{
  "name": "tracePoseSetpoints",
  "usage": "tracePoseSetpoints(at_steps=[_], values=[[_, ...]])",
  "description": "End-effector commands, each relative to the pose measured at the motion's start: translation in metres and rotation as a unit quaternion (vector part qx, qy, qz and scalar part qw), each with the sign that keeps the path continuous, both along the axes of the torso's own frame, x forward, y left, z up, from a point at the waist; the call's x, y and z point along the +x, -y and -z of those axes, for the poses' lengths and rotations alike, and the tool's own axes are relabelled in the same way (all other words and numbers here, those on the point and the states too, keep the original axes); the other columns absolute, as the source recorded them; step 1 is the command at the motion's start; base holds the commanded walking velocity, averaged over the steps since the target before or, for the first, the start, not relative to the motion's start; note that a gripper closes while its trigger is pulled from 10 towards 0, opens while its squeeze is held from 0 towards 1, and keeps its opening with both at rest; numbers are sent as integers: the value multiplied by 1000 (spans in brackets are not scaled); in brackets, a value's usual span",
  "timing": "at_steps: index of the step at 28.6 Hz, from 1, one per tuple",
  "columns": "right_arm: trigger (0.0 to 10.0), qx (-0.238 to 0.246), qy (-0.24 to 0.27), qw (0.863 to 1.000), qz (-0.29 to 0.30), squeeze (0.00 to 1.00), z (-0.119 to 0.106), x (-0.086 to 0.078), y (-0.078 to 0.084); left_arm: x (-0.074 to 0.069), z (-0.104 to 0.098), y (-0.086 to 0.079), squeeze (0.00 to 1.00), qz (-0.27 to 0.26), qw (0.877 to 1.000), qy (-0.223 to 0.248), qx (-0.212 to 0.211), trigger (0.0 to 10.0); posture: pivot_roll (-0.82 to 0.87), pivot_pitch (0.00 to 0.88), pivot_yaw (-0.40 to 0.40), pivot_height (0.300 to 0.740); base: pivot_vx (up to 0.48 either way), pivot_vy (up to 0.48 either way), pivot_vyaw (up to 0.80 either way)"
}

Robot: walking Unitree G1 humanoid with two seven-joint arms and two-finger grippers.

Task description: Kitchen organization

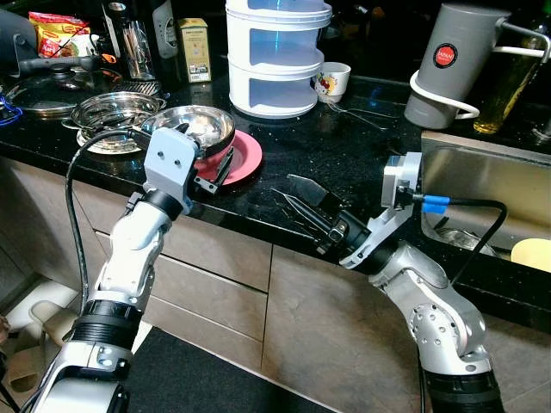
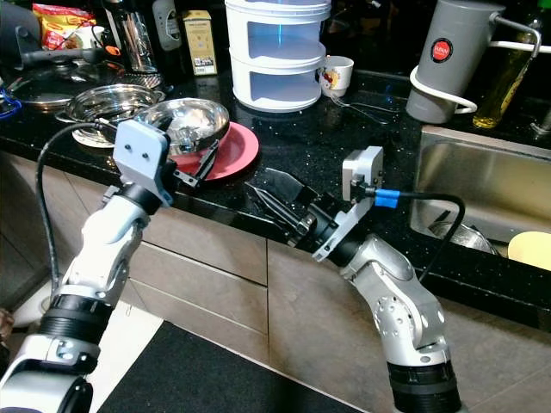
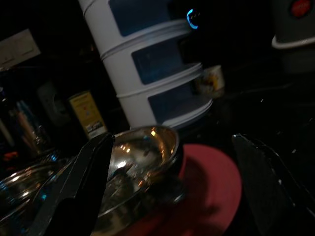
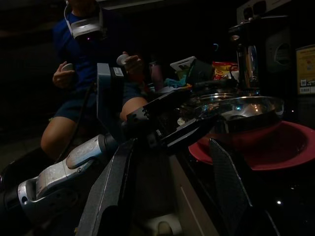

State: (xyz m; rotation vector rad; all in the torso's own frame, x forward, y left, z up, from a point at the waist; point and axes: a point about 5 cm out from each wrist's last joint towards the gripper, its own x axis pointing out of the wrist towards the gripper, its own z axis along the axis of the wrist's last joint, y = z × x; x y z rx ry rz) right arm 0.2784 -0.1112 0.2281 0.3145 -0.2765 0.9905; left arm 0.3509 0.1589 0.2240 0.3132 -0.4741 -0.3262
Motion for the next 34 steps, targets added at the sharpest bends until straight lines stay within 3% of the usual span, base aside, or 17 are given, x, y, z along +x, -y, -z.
tracePoseSetpoints(at_steps=[1,17,34], values=[[10000,-5,-1,1000,0,0,0,-2,0,0,6,-8,0,-18,1000,-6,22,10000,-6,45,-10,740,0,0,0],[10000,-9,-5,1000,17,0,1,-1,2,3,12,-13,0,-28,999,-18,40,10000,-16,52,-3,740,0,0,0],[10000,-8,-12,1000,26,0,2,-1,4,8,10,-16,0,-56,994,-2,94,10000,-26,60,-3,740,0,0,0]])
